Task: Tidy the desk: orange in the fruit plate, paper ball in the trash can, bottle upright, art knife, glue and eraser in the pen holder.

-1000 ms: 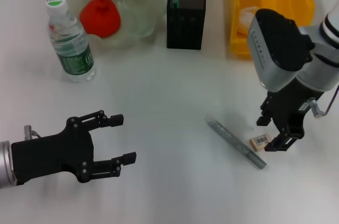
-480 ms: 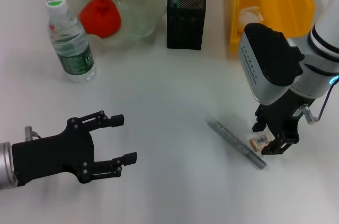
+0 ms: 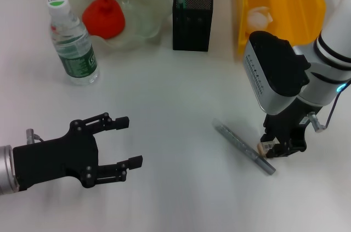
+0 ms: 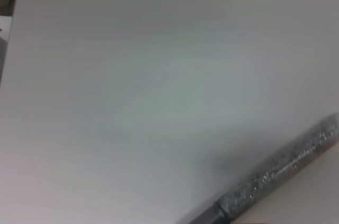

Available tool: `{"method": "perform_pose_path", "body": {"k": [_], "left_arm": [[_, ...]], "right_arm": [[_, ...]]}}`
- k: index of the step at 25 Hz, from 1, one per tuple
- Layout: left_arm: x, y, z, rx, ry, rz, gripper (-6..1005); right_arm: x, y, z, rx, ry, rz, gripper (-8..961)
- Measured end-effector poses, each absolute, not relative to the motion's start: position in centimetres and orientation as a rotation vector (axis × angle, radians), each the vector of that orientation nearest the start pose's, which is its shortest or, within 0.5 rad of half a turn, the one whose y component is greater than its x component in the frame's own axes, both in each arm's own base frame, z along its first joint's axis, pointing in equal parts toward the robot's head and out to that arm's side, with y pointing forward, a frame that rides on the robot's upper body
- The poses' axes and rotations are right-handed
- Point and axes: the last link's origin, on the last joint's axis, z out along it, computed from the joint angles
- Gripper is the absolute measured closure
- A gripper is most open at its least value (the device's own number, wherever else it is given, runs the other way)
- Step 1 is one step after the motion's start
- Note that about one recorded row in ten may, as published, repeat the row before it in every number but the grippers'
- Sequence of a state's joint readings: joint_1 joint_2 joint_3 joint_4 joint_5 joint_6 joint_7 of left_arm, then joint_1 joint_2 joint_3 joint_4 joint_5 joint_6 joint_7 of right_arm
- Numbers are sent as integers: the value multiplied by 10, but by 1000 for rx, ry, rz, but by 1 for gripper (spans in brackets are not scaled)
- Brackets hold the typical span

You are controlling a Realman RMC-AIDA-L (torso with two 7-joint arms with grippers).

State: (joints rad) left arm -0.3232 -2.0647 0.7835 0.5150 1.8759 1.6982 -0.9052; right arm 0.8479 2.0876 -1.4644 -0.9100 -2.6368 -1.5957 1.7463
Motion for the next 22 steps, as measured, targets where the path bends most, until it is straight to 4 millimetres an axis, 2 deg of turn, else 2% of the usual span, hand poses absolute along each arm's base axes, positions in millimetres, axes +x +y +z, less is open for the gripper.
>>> {"method": "perform_pose_path", "body": {"k": [1,4,6,9,12,15,18,22], "left_arm": [[-302,246,-19,-2752,-300,-831,186],[-302,246,-19,-2752,-299,-831,186],[-302,245,-19,-2752,-298,-831,186],[-302,245,-19,-2752,-298,-831,186],[-302,246,-19,-2751,-295,-831,186],[-302,246,-19,-2751,-293,-831,186],[-302,246,-20,-2750,-295,-834,186],[-302,245,-20,-2750,-300,-839,186]], "right_arm": [[188,353,-50,-3111,-161,-999,490],[184,354,-48,-3118,-153,-956,694],[177,357,-42,-3122,-130,-898,695],[159,368,-20,-3099,-63,-744,697],[136,386,7,-3028,58,-544,682],[116,405,26,-2927,198,-381,666],[103,426,35,-2794,331,-258,651],[97,446,33,-2660,401,-175,630]]}}
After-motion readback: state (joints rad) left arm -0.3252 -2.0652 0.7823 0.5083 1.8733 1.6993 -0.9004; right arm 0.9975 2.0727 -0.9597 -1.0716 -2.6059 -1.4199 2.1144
